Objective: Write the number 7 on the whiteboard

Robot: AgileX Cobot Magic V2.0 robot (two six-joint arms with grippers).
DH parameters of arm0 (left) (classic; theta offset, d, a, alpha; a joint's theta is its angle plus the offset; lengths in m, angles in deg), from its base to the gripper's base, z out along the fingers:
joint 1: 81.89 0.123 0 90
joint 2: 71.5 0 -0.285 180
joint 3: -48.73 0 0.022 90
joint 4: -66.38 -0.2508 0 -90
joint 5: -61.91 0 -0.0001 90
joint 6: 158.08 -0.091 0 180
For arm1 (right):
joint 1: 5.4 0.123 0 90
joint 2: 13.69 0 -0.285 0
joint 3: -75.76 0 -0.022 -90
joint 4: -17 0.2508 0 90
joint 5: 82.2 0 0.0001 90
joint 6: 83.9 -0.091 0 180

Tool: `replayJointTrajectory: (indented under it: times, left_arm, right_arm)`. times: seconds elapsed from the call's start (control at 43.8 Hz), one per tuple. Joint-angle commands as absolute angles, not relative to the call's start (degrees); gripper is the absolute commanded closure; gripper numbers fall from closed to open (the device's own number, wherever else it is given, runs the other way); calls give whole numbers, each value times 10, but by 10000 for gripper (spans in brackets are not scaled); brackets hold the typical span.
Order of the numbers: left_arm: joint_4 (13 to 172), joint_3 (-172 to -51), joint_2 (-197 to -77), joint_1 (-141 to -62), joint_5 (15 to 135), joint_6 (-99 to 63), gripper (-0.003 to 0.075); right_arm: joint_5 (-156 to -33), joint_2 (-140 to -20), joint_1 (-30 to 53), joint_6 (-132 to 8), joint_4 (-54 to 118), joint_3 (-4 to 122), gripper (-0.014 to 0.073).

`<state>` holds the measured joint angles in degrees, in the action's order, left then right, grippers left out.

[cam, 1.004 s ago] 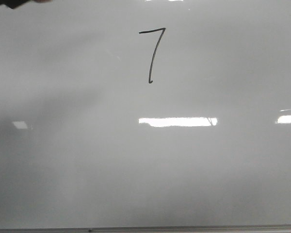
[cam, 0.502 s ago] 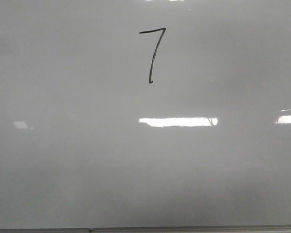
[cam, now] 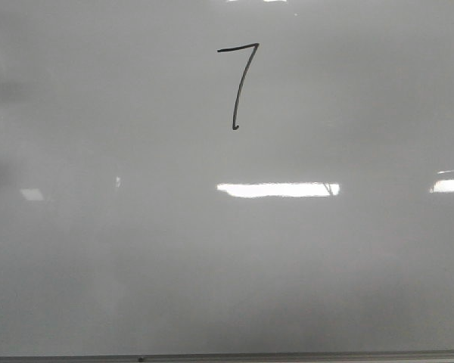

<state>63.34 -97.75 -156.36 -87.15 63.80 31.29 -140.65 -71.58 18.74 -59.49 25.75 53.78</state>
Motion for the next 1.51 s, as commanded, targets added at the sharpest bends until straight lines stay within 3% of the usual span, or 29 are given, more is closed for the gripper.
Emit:
replayJointTrajectory:
  times: [0.0, 0.205, 0.456, 0.547, 0.776, 1.072, 1.3, 1.483]
  left_arm:
    - [638, -992, -1571, -870, 566, 318, 729]
    - [638, -1003, -1604, -870, 575, 318, 696]
    - [638, -1025, -1620, -870, 609, 318, 444]
    - [636, -1025, -1620, -870, 610, 318, 408]
    - [613, -1025, -1584, -870, 669, 318, 402]
    - [595, -1025, -1422, -880, 850, 315, 407]
    - [653, -1025, -1276, -964, 1004, 234, 407]
    - [738, -1024, -1187, -1037, 1052, 162, 407]
  right_arm:
    - [-1381, -710, 188, -597, 259, 554, 145]
    - [-1381, -710, 188, -597, 259, 554, 145]
    - [-1381, -710, 188, -597, 259, 554, 145]
    - [-1381, -710, 188, -597, 259, 554, 145]
    - [-1381, -695, 188, -627, 256, 554, 145]
    - [-1389, -640, 188, -809, 186, 554, 145]
    - [-1381, -583, 188, -822, 186, 523, 145]
    - [-1372, -542, 188, -822, 184, 491, 145]
